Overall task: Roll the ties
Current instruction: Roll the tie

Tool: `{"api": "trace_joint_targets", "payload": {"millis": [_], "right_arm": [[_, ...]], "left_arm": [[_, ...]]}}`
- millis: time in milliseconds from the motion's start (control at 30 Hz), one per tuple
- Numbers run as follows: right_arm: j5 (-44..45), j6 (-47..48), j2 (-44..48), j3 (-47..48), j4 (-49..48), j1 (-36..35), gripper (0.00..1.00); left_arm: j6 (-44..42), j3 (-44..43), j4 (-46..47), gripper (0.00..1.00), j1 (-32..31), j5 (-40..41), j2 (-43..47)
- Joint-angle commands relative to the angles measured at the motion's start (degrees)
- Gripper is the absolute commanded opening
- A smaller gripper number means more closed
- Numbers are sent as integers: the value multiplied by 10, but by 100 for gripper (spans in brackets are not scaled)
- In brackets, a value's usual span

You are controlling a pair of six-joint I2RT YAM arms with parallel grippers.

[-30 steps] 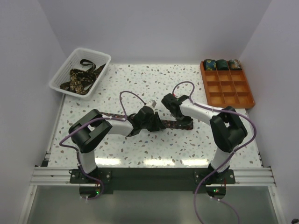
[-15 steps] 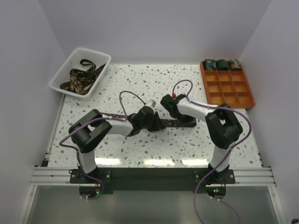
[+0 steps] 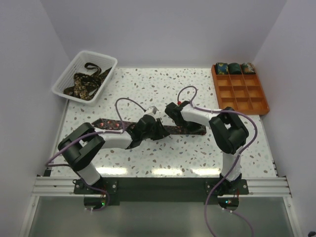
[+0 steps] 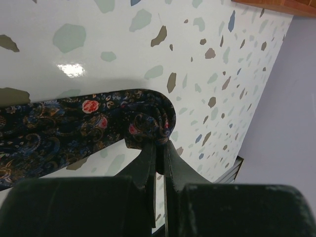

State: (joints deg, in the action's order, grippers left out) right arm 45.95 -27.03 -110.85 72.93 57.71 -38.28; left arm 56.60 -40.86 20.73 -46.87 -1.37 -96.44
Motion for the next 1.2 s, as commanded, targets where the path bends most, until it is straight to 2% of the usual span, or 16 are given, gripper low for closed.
{"api": "trace_joint_targets", "payload": {"millis": [0,200,467,567,700,800,1167], "right_arm": [[20,-22,-6,20,11,-7,0],[7,-28,-14,22,7,-14,0],[-38,-31,-24,32,-17,-23,1],[-62,-29,-19,27,-34,-23,4],[-91,-29,-4,19,-58,-23,18],[-104,-29,5,15,-72,-22,22],[-141,-46,22,0,-115,-18,26]], "left_arm": [[13,30,33,27,18,48,43],[15,56,37,27,62,37,44],[13,56,44,27,64,26,30],[11,54,44,27,64,21,26],[9,51,44,27,62,16,26],[6,47,44,27,63,16,26],[-9,1,25,27,38,-12,22]]}}
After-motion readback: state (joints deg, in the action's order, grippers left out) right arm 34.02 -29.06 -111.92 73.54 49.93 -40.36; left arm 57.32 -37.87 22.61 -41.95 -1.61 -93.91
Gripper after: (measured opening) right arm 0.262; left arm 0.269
